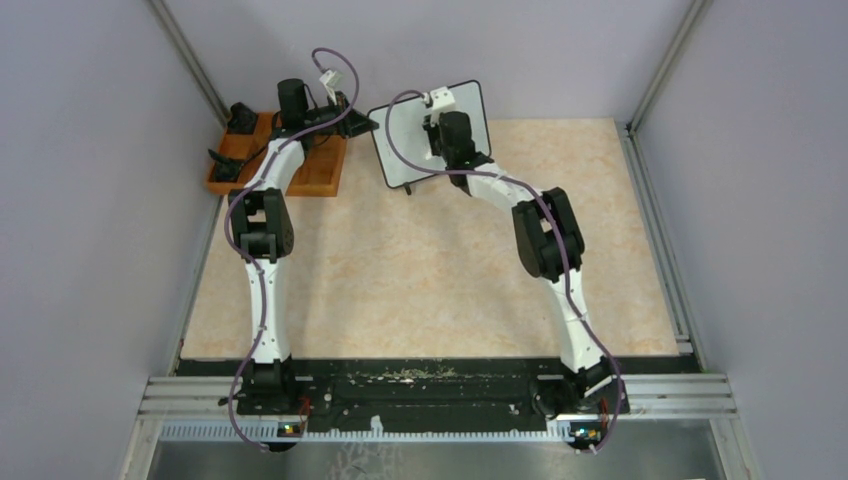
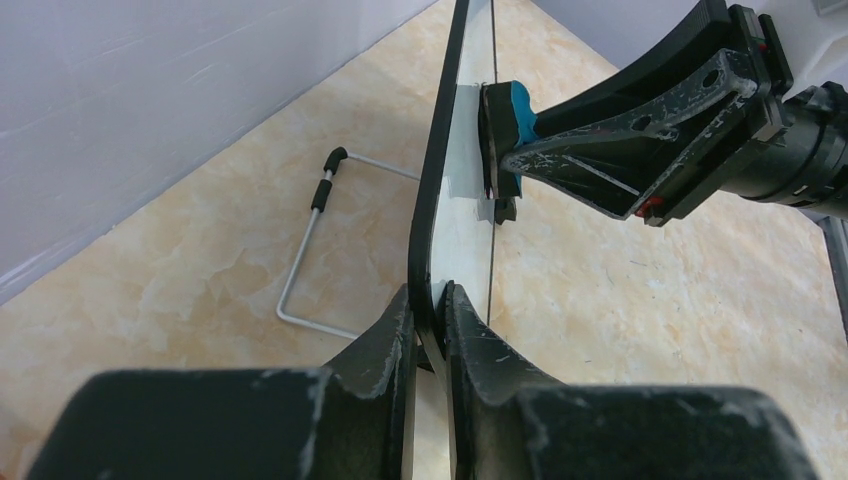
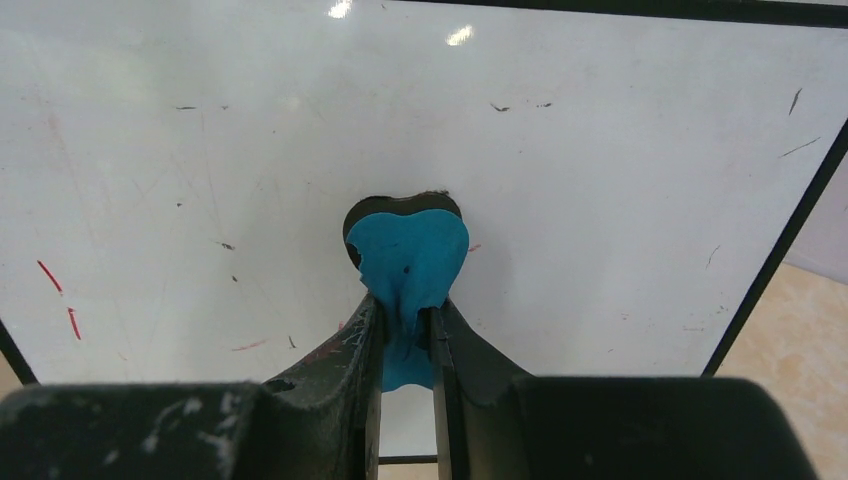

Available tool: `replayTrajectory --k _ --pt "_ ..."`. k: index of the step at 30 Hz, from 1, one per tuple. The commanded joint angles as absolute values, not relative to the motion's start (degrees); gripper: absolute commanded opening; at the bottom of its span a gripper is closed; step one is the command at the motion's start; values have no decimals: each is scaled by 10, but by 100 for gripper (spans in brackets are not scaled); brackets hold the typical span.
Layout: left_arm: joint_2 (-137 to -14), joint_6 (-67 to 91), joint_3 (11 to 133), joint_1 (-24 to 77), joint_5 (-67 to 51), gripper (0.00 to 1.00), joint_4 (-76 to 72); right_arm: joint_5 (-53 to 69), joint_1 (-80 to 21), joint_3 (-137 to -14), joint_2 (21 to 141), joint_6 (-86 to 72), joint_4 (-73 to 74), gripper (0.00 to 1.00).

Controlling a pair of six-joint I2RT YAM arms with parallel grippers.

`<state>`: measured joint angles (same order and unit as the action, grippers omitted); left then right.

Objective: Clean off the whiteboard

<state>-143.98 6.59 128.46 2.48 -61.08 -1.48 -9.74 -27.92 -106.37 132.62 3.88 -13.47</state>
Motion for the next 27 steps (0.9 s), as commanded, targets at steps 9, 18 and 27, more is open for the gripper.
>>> replayTrajectory --k 9,18,27 --pt "-1434 33 1285 22 -601 0 24 -126 -237 -1145 1356 39 -124 0" --pt "-1434 34 1290 22 -601 0 25 -115 -202 -1118 1332 29 -143 0" --pt "-1433 27 1290 22 -599 0 37 -116 -195 -1133 1342 36 -141 0"
